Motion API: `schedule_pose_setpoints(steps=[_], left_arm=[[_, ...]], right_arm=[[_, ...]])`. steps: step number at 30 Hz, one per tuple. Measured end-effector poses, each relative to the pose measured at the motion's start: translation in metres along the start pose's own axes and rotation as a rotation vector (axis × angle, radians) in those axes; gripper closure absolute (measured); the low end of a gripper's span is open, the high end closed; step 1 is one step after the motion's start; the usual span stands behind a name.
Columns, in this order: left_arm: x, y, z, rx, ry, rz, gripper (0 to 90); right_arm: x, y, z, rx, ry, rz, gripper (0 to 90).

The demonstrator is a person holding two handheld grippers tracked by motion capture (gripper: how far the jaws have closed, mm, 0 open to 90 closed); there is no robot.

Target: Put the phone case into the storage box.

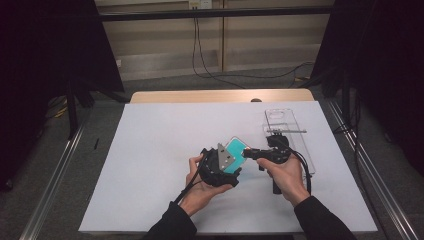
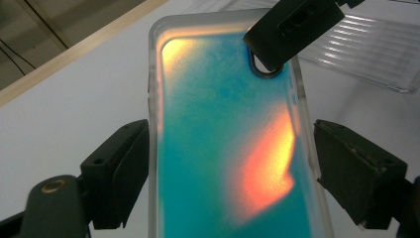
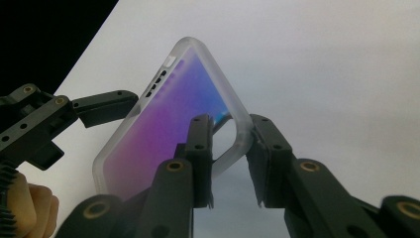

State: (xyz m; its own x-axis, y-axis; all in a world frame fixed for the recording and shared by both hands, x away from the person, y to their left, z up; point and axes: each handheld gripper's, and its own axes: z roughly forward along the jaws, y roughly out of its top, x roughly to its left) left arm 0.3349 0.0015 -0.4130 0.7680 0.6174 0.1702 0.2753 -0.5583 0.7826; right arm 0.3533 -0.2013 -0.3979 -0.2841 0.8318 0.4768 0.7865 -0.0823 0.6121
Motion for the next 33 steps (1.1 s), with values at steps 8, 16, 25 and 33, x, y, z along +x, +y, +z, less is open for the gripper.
schedule_pose_setpoints(steps=[8,16,25,33], left_arm=[[-0.002,0.001,0.003,0.007,0.024,0.014,16.8],[-0.002,-0.001,0.006,-0.001,0.030,-0.009,16.5],[0.007,0.001,0.003,-0.033,-0.052,-0.073,19.9],[0.018,0.001,-0.003,-0.069,-0.063,-0.139,7.0]], right_arm=[[-0.002,0.000,-0.002,-0.031,0.010,0.008,76.4],[0.000,0.000,-0.004,-0.056,0.025,-0.010,79.1],[0.004,-0.001,-0.007,-0.084,0.044,-0.069,81.0],[0.003,0.002,-0.013,-0.108,0.054,-0.086,81.2]])
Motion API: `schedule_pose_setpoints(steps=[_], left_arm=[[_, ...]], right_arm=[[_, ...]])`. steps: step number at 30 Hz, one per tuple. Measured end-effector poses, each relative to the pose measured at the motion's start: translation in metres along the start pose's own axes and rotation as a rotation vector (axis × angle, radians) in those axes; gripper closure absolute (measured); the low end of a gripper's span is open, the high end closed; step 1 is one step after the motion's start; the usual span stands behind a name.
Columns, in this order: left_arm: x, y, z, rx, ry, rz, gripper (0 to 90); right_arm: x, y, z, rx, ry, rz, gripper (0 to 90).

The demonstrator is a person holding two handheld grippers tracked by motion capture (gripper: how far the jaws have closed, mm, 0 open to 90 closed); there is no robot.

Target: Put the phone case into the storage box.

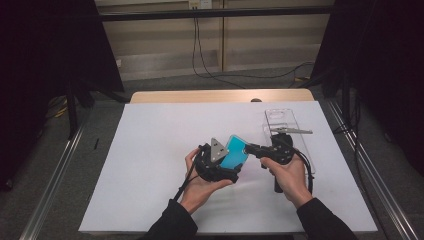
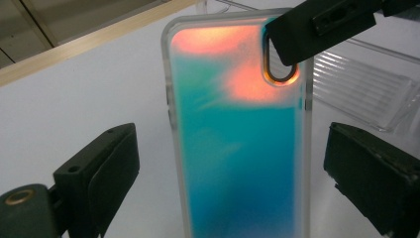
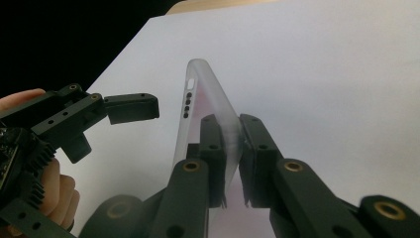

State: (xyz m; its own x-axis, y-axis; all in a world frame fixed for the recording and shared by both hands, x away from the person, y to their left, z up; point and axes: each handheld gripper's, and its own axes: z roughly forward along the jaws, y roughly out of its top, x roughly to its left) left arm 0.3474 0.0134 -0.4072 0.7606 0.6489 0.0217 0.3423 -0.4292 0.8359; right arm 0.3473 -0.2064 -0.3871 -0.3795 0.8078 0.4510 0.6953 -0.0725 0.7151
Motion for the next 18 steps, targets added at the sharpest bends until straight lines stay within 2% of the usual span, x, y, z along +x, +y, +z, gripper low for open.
schedule_pose_setpoints(steps=[7,10,15,18], left_arm=[[0.008,-0.001,-0.006,0.001,-0.013,-0.038,5.6],[0.015,-0.004,-0.012,-0.017,-0.015,-0.064,4.3],[0.023,-0.009,-0.019,-0.019,0.023,-0.086,3.9],[0.029,-0.013,-0.024,-0.032,0.007,-0.109,3.3]], right_arm=[[0.000,0.004,-0.007,-0.031,0.014,-0.021,81.2],[0.000,0.007,-0.012,-0.051,0.023,-0.037,81.2],[0.001,0.013,-0.017,-0.081,0.023,-0.109,81.2],[-0.001,0.014,-0.019,-0.098,0.029,-0.125,81.1]])
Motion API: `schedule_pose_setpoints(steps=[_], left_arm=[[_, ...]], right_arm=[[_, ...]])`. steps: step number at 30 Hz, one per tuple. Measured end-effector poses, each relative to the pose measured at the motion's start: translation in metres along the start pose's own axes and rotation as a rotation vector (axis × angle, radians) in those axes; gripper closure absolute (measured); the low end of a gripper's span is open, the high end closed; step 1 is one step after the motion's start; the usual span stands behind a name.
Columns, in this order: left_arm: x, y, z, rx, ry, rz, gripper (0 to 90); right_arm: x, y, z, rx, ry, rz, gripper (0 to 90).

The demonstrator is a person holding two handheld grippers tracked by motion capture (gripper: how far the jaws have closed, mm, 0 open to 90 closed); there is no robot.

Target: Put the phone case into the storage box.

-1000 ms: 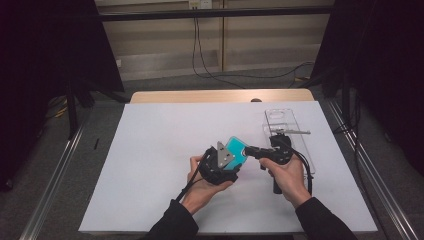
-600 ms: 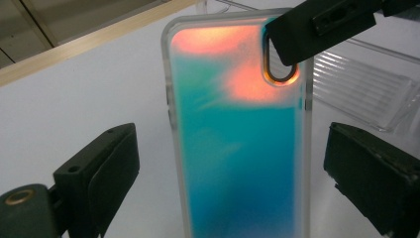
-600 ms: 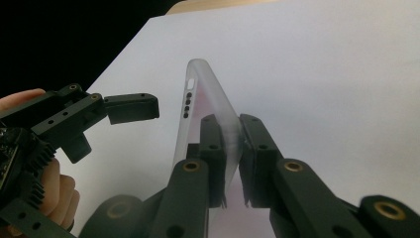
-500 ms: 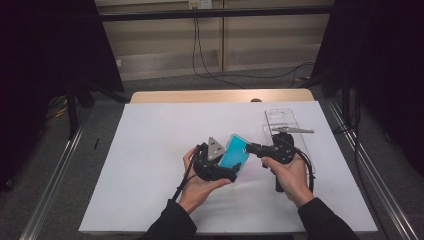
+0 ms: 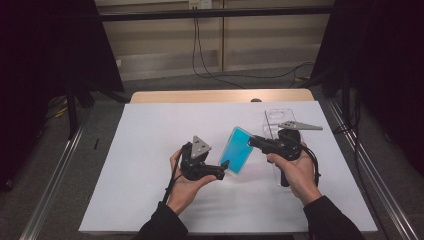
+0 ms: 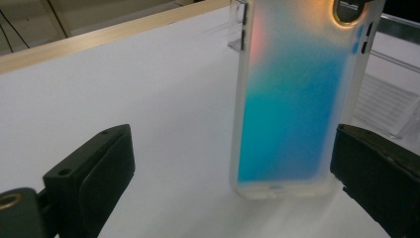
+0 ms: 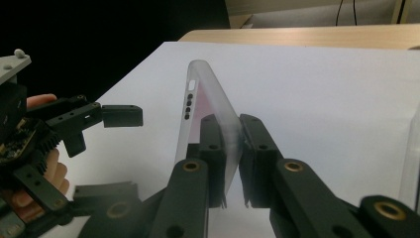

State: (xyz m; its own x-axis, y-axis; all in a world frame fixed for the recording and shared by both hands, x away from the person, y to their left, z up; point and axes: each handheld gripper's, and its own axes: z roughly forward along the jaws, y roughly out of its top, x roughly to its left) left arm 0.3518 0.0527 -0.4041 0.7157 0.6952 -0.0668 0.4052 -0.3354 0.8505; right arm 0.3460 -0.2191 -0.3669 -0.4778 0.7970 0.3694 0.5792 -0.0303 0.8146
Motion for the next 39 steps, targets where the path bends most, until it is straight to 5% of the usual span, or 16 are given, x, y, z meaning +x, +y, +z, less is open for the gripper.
schedule_pose_setpoints(steps=[8,18,28,39], left_arm=[[0.015,-0.010,-0.015,-0.004,0.031,0.019,2.9],[0.031,-0.020,-0.032,-0.014,0.058,-0.010,4.0],[0.047,-0.037,-0.064,-0.086,0.088,-0.028,3.6],[0.067,-0.061,-0.090,-0.161,0.133,-0.098,3.7]], right_arm=[[-0.005,0.005,-0.008,-0.026,0.012,-0.078,81.0],[-0.015,0.014,-0.023,-0.077,0.002,-0.110,81.1],[-0.025,0.030,-0.044,-0.133,-0.008,-0.147,81.1],[-0.037,0.047,-0.058,-0.180,-0.040,-0.173,81.1]])
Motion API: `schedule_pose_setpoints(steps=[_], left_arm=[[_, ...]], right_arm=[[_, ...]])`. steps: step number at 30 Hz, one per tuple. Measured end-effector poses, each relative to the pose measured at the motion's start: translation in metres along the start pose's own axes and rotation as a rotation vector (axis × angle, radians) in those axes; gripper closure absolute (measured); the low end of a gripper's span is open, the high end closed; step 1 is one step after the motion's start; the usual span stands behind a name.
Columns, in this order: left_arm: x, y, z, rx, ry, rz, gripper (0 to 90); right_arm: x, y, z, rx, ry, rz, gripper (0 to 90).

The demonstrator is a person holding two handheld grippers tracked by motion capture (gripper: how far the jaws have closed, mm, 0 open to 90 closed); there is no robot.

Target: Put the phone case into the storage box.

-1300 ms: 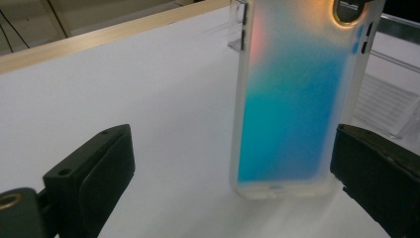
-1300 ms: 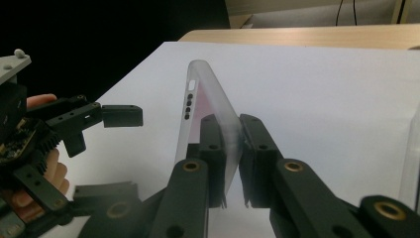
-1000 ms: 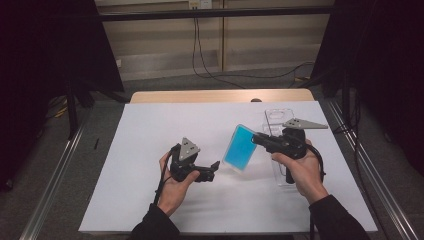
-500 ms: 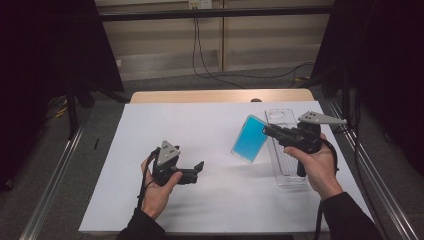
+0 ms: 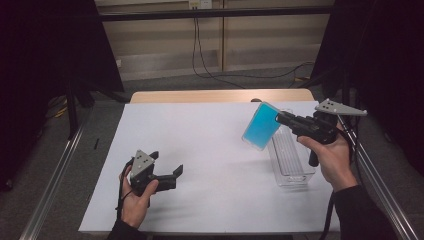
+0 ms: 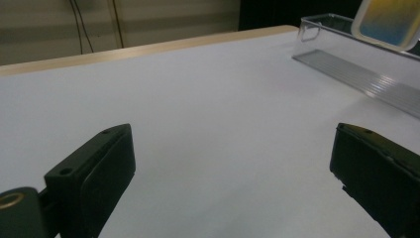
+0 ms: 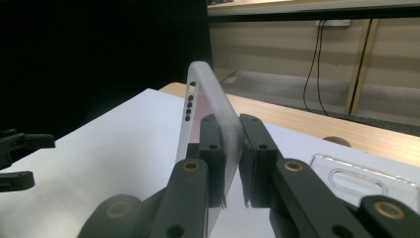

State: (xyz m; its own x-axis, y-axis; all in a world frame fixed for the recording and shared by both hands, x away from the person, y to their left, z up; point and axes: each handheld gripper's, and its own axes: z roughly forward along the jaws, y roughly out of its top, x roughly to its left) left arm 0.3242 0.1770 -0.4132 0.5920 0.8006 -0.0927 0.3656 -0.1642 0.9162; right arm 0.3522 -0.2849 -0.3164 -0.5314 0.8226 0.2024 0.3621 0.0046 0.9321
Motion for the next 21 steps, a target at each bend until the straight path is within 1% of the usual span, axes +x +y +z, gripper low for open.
schedule_pose_setpoints(steps=[1,2,4,5,7,11,12,13,14,16,18,20,21], left_arm=[[0.002,-0.001,-0.002,-0.009,0.004,-0.006,3.8],[0.004,-0.001,-0.004,-0.013,0.010,-0.003,3.9],[0.005,-0.002,-0.006,-0.022,0.011,-0.009,3.9],[0.007,-0.005,-0.010,-0.027,0.018,0.000,3.9],[0.009,-0.009,-0.014,-0.032,0.019,0.005,3.9],[0.013,-0.016,-0.023,-0.045,0.030,0.002,3.7],[0.013,-0.016,-0.023,-0.045,0.030,0.002,3.6],[0.016,-0.018,-0.027,-0.058,0.023,-0.005,3.2],[0.017,-0.018,-0.028,-0.060,0.023,-0.007,3.0],[0.018,-0.020,-0.030,-0.062,0.025,-0.006,2.9],[0.020,-0.022,-0.029,-0.062,0.016,-0.013,2.3],[0.023,-0.024,-0.028,-0.061,-0.005,0.002,1.6],[0.024,-0.025,-0.028,-0.058,0.004,-0.001,1.5]], right_arm=[[-0.002,0.002,-0.001,-0.003,-0.003,-0.001,81.1],[-0.003,0.003,-0.002,-0.007,-0.006,-0.004,81.1],[-0.005,0.005,-0.003,-0.012,-0.014,-0.001,81.1],[-0.008,0.008,-0.004,-0.011,-0.022,-0.013,81.1],[-0.010,0.011,-0.006,-0.012,-0.026,-0.011,81.1],[-0.015,0.017,-0.009,-0.019,-0.041,-0.024,81.1],[-0.016,0.018,-0.010,-0.021,-0.041,-0.029,81.1],[-0.018,0.020,-0.012,-0.023,-0.045,-0.031,81.1],[-0.019,0.022,-0.013,-0.025,-0.047,-0.033,81.1],[-0.023,0.025,-0.015,-0.029,-0.055,-0.035,81.1],[-0.027,0.028,-0.017,-0.034,-0.064,-0.045,81.1],[-0.031,0.031,-0.019,-0.033,-0.070,-0.048,81.0],[-0.033,0.032,-0.019,-0.034,-0.073,-0.047,81.1]])
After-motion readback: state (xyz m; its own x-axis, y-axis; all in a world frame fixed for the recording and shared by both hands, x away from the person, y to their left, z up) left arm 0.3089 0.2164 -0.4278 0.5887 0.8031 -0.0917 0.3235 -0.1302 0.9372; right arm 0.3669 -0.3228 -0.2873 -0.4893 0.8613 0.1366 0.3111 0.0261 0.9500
